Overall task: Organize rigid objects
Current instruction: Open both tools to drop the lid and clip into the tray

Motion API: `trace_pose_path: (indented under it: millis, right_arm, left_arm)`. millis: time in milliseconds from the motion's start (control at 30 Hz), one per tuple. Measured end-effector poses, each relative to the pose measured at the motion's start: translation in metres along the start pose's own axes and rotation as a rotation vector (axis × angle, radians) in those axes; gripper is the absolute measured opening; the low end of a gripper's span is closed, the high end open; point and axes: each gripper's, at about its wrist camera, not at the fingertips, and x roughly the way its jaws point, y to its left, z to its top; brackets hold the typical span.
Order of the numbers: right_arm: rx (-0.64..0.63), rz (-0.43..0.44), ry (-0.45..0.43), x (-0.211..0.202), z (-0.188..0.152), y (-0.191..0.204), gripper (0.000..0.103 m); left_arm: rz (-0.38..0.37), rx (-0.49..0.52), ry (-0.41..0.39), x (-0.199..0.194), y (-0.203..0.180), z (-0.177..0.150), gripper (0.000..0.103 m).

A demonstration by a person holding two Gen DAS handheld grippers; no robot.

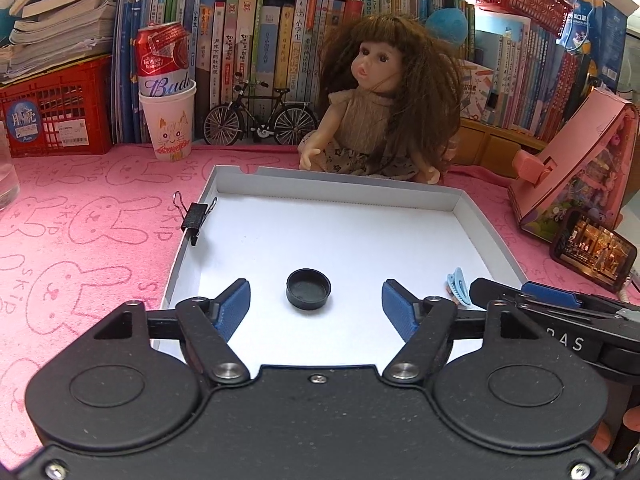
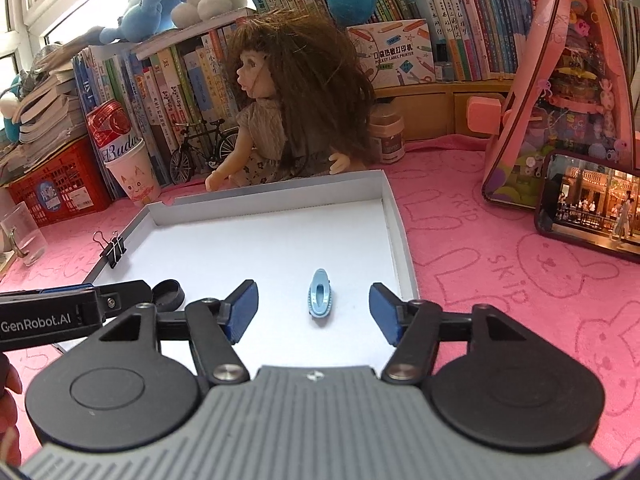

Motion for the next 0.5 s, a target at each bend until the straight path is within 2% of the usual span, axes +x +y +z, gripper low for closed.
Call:
trace_pose_path:
  millis: [500]
  right_arm:
    - [-0.070,0.018,-0.083,-0.052,-0.014,0.002,0.099]
  left_arm:
    - [-0.052,0.047,-0.063,-0.057,0.003,-0.028,0.084]
